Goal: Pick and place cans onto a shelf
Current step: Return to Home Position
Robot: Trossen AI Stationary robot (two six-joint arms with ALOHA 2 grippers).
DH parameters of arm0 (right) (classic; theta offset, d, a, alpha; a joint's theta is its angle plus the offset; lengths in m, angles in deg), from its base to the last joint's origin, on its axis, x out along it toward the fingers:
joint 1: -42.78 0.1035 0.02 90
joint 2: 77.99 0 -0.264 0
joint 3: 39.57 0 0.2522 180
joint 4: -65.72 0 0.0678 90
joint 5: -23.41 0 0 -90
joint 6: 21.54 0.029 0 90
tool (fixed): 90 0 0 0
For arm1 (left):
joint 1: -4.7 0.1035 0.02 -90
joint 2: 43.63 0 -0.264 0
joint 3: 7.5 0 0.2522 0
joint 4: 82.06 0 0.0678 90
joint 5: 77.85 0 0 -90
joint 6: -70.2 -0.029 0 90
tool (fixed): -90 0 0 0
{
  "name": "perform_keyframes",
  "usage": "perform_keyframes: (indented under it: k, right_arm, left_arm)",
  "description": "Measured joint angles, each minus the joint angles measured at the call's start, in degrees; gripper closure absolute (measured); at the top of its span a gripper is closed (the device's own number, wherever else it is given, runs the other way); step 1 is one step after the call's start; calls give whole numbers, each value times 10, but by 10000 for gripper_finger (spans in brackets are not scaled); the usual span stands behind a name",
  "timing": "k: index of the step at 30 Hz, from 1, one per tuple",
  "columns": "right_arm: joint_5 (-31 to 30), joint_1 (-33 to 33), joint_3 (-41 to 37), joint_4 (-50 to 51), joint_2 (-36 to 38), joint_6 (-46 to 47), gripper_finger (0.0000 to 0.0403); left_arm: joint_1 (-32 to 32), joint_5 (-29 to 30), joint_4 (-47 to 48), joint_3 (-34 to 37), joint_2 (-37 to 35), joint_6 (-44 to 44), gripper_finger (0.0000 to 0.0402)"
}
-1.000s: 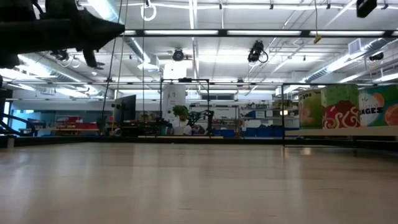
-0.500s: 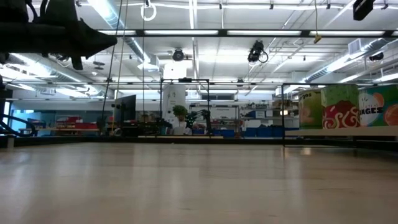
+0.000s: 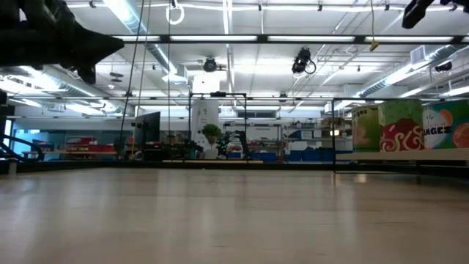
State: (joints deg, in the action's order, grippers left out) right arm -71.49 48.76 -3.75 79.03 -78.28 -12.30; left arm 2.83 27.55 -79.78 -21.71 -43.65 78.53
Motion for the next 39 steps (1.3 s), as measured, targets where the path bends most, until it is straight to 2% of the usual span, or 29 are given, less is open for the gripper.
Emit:
perform_keyframes:
  k: [7,11,19,24,28,39]
  right_arm:
    - [-13,-8,-134,-153,0,29,369]
    - [-9,-17,-173,-141,0,54,369]
    - [-33,-44,-215,-181,0,-11,369]
    - [-12,-50,-217,-103,0,41,369]
    - [-4,-49,-217,-17,-4,1,369]
    - [1,-49,-217,-13,-9,-15,369]
  left_arm:
    - [0,-2,47,0,7,11,377]
    - [-1,-7,79,0,8,21,377]
    - [-1,-7,77,0,11,30,377]
    - [-1,-7,76,0,11,30,377]
    - [-1,-7,76,0,11,30,377]
    - [-1,-6,74,0,11,30,377]
